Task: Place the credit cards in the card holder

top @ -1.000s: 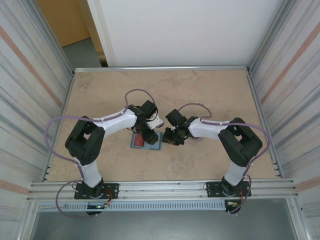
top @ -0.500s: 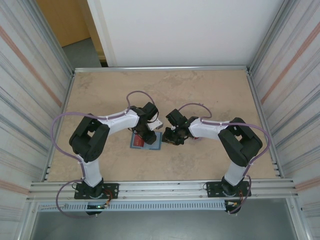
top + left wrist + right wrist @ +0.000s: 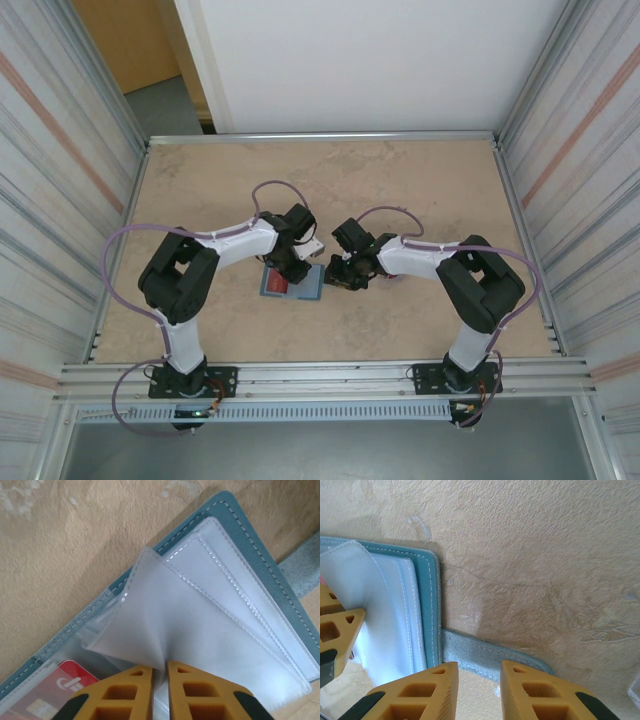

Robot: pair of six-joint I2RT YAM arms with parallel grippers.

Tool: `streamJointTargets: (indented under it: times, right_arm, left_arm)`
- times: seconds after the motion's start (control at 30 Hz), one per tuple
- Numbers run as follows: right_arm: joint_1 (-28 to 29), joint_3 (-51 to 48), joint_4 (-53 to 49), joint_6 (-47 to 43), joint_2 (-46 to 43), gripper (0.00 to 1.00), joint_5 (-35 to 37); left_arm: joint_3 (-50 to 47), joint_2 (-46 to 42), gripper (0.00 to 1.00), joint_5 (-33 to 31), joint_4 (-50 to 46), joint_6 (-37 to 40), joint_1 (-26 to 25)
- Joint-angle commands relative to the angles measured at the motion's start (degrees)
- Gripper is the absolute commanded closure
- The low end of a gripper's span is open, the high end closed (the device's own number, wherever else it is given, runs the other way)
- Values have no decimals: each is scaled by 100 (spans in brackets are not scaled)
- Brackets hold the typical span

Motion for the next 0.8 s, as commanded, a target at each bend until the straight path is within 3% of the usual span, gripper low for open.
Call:
streamJointTargets:
  times: [0.0,0.37,0.77]
  right_arm:
    - [-37,1,-126,-66,-124,73,14]
    - [22,68,601,180,-528,73,-467]
    - [263,175,1282,965,-51,76,-739]
  left_arm:
    - [-124,278,89,187,-56,-1,-57]
    - [-127,81,91,542,-66,-21,162]
    - [-101,23,91,665,-74,-77,200]
